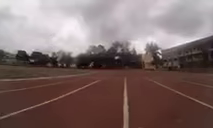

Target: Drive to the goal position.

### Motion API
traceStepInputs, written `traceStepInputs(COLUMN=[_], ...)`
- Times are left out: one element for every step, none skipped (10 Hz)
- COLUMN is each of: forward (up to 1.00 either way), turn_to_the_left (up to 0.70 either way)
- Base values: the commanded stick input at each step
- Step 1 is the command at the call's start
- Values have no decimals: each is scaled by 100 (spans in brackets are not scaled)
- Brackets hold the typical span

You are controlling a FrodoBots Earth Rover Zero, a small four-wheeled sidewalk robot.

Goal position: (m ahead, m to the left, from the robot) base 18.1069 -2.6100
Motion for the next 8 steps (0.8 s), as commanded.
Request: traceStepInputs(forward=[70, 70, 70, 70, 70, 70, 70, 70], turn_to_the_left=[-5, -11, -15, -18, -35, -35, -35, -35])
